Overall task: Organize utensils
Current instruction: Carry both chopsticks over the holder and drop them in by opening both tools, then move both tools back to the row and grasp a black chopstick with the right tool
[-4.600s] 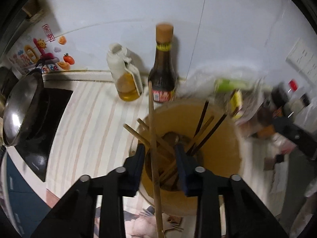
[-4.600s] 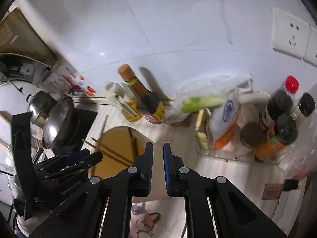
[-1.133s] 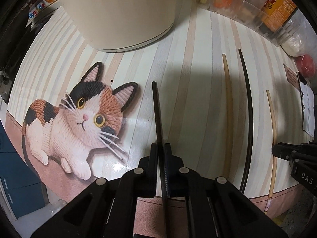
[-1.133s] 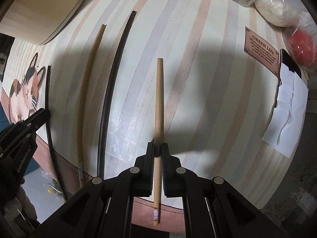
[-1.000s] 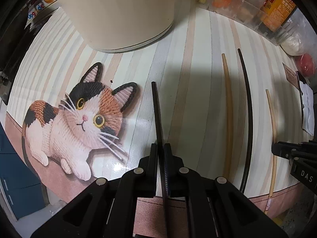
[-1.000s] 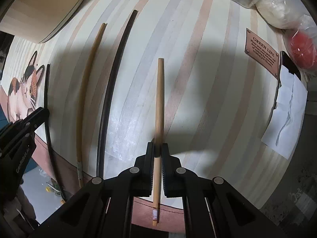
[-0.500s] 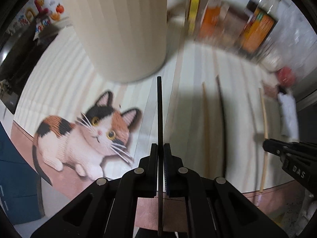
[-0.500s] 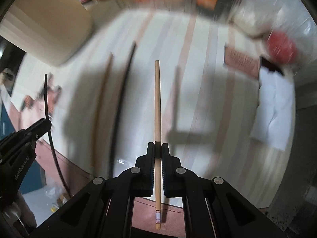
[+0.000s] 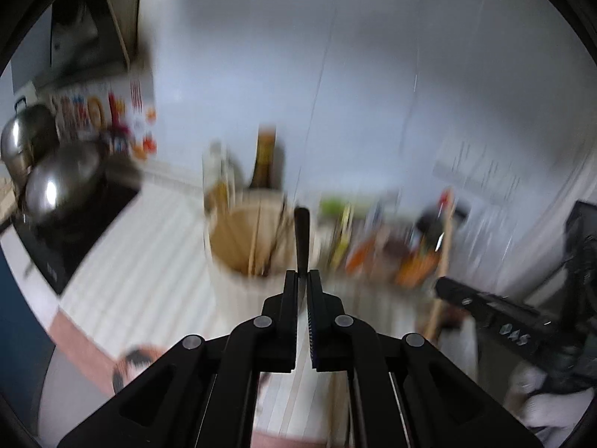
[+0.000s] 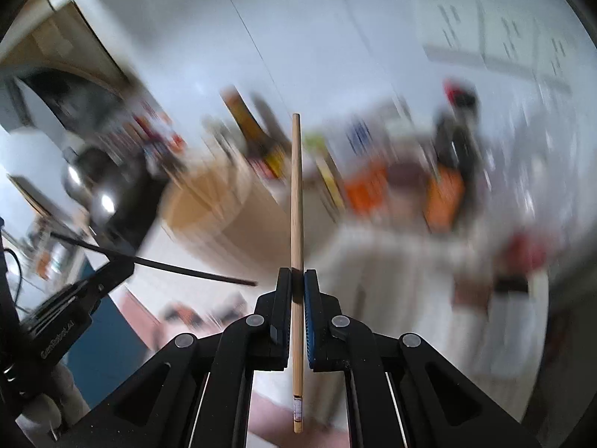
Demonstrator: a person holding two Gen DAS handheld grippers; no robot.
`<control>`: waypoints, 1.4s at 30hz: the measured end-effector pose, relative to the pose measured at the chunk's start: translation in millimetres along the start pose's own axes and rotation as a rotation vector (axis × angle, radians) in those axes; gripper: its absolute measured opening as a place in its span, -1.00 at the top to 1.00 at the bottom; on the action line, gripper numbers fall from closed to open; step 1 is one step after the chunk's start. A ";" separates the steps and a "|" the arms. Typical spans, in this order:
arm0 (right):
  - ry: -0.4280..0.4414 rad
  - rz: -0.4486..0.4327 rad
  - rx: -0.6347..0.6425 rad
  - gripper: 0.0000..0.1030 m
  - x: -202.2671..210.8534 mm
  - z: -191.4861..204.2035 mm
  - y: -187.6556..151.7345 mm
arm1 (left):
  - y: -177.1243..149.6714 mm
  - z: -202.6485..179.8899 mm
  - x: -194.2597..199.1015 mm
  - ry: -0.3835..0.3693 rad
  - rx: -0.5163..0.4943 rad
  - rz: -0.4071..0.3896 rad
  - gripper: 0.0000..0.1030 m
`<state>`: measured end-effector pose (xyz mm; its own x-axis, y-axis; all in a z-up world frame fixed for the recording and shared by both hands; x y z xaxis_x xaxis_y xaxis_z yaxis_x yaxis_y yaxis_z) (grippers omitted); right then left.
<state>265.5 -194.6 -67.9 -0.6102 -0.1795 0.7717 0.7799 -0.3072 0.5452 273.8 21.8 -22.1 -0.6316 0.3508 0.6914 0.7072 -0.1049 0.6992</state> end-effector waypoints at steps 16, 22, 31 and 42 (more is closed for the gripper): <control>0.036 -0.127 0.035 0.88 -99.4 77.5 124.3 | 103.1 59.7 -77.3 0.082 -0.005 0.041 0.97; 0.029 0.017 0.072 0.73 -130.0 69.9 102.1 | 82.1 72.8 -89.8 0.122 0.037 0.120 0.58; -0.081 0.020 -0.062 -0.57 -74.6 -15.3 52.2 | 13.8 88.3 -60.3 0.213 0.121 0.061 -1.00; -0.247 0.439 -0.125 -0.56 -169.4 -111.5 -119.3 | -151.5 66.2 -174.2 0.327 0.037 0.417 -1.00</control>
<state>260.3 -231.8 -300.2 -0.1666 -0.0954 0.9814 0.9234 -0.3643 0.1213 297.7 38.3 -260.5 -0.3560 -0.0232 0.9342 0.9265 -0.1389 0.3496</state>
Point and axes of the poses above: each gripper's, at about its wrist camera, not at the fingertips, and x roughly against the way its jaws point, z to its left, y to its top, the point moved 1 cm from there along -x, roughly the way its jaws point
